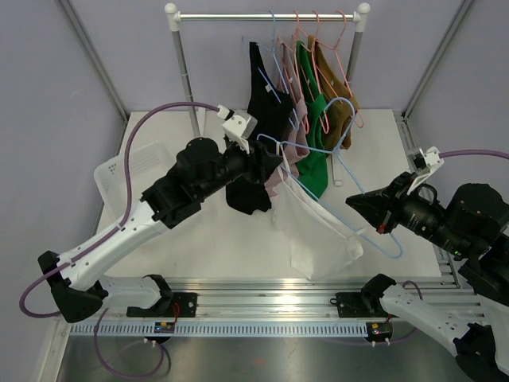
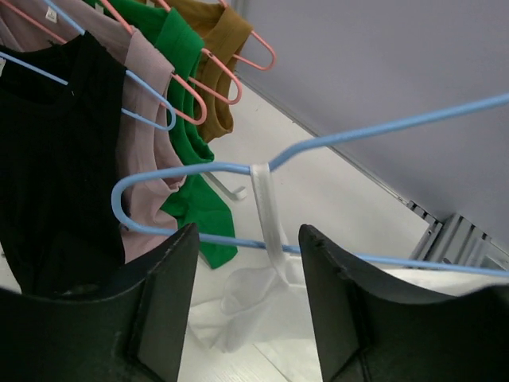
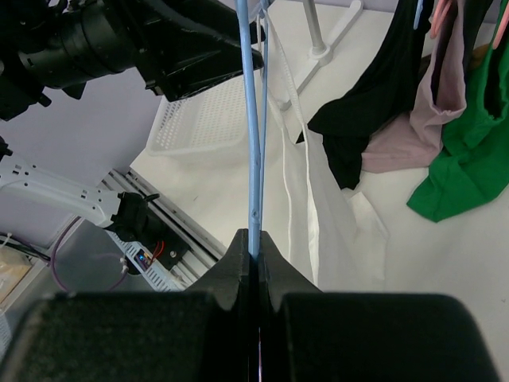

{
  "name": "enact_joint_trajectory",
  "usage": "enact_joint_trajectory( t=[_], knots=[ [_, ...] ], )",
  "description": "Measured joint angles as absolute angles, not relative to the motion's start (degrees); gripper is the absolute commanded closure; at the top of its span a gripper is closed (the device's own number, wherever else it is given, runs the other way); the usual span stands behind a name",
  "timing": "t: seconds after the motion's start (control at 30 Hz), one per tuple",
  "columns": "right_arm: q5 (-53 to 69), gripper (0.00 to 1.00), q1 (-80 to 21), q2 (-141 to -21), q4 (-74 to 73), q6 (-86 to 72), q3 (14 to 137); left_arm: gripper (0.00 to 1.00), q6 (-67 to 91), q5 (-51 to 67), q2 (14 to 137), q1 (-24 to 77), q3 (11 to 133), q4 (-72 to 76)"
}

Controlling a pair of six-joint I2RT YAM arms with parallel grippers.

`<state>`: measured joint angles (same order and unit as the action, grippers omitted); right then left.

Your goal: Remove the tank top from the hanger

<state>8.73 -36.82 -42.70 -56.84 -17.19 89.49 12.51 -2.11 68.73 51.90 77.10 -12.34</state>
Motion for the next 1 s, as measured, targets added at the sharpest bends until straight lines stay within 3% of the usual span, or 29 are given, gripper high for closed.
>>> enact_joint_trajectory(
  t=[0.07,0.2,0.23,0.37,1.0],
  knots=[
    [8.91,1.0,-36.82,-42.65,-57.04,-17.39,88.92,0.47,12.05,-3.05,69.91,51.9,77.1,-11.77],
    [9.65,1.0,-36.82,-42.65,-57.39,-17.61,87.66,0.57,11.55,-3.97,71.5,51.9,77.1,-10.74],
    [9.76,1.0,-36.82,-42.65,-57.41,-17.63,87.5,0.72,11.4,-4.23,71.72,51.9,77.1,-10.66],
    [9.76,1.0,-36.82,-42.65,-57.36,-17.63,87.44,1.0,10.94,-5.13,71.92,51.9,77.1,-10.55],
    [8.75,1.0,-36.82,-40.69,-56.9,-15.29,82.96,1.0,12.29,-16.78,71.5,50.98,74.96,-12.95]
  ],
)
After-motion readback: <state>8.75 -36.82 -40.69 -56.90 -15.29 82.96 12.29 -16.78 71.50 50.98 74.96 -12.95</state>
